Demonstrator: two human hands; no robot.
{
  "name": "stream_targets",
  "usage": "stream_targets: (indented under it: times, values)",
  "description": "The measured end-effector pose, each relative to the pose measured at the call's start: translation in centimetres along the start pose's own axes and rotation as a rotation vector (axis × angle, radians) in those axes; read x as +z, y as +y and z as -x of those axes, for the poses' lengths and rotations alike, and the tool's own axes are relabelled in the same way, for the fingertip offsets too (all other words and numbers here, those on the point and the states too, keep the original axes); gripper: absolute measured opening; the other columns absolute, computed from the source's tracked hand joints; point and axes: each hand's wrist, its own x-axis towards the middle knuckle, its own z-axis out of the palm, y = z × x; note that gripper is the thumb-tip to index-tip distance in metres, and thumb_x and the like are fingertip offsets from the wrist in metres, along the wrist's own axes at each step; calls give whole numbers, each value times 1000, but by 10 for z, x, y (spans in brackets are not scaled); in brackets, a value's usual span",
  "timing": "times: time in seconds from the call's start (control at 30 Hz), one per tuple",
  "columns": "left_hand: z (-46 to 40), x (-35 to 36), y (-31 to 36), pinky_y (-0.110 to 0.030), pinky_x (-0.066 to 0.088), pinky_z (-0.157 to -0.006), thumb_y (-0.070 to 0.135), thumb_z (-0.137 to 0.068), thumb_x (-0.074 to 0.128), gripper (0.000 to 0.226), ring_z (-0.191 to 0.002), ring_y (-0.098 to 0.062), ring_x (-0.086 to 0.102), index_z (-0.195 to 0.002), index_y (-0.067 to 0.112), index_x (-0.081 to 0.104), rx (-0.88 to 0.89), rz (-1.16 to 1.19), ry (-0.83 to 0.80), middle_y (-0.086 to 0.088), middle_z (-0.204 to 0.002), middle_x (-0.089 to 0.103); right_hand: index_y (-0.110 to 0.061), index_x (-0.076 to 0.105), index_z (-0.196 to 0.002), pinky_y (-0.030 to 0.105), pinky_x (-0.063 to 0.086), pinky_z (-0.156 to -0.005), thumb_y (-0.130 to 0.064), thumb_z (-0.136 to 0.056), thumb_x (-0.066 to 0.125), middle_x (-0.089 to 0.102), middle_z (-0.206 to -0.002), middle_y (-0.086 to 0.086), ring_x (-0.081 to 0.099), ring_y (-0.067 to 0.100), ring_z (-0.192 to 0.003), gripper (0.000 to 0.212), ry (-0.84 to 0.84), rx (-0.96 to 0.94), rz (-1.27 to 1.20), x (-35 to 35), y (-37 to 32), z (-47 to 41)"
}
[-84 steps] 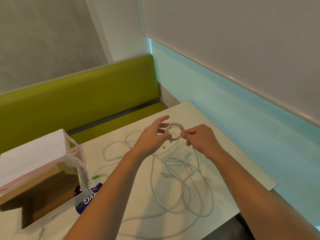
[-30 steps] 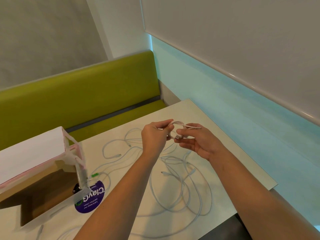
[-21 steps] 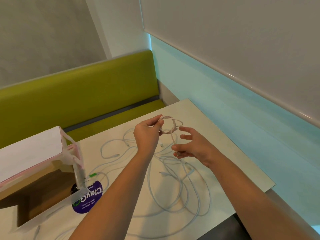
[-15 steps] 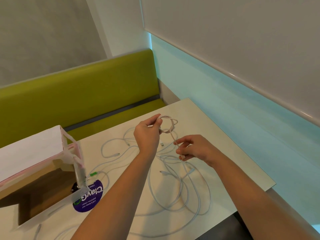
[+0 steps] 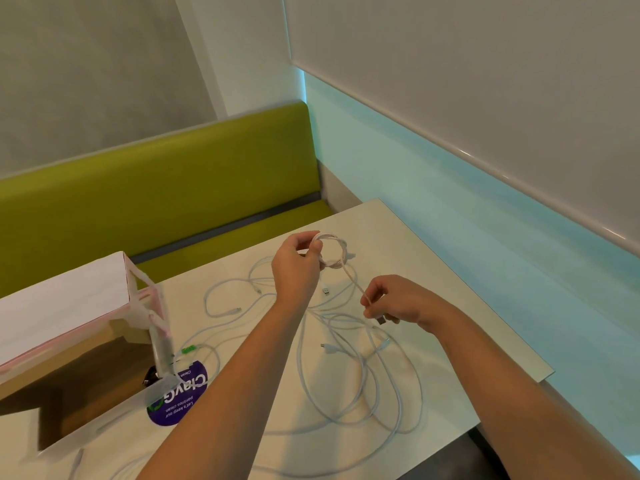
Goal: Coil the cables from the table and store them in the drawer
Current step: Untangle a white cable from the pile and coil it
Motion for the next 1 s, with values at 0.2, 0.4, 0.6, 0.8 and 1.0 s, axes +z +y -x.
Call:
stream_targets:
  times: [0.2,0.4,0.6,0.8,1.0]
  values:
    - [2,-9,-4,-28,60,-66,2,-99,48,28,-79,-17,67,-122,16,56,-205,-12,-225,-6,-99,64,-24,64,-112,23,44,-51,-26,-95,60,73,-92,10,50,11,-51,17,10,-26,-186,7,2,0]
    - [7,-11,-3,-47,59,-83,-20,-86,51,46,-88,-24,72,-121,9,55,-411,193,-324,-12,-114,59,-29,76,-86,25,41,-53,-40,-90,65,72,-74,-6,46,11,-53,16,255,-109,-30,13,0,-4]
    - [18,-4,-9,-40,59,-87,-14,-89,50,32,-104,-26,68,-109,9,56,-376,217,-303,-13,-114,61,-10,72,-75,19,41,-44,-27,-89,66,67,-59,1,48,8,-34,23,338,3,68,18,-6,-5]
    - [18,-7,-15,-36,54,-94,5,-88,65,28,-110,-23,63,-110,22,59,-337,179,-374,-8,-111,57,-8,75,-78,24,42,-49,-23,-86,70,76,-82,5,49,10,-41,17,299,78,-222,15,-11,-4]
    - [20,-8,-11,-44,51,-94,15,-94,54,9,-107,-23,60,-100,18,59,-246,-124,-419,-3,-107,64,-4,72,-82,20,40,-42,-14,-84,68,76,-81,4,47,12,-43,11,331,35,-290,11,-19,-2]
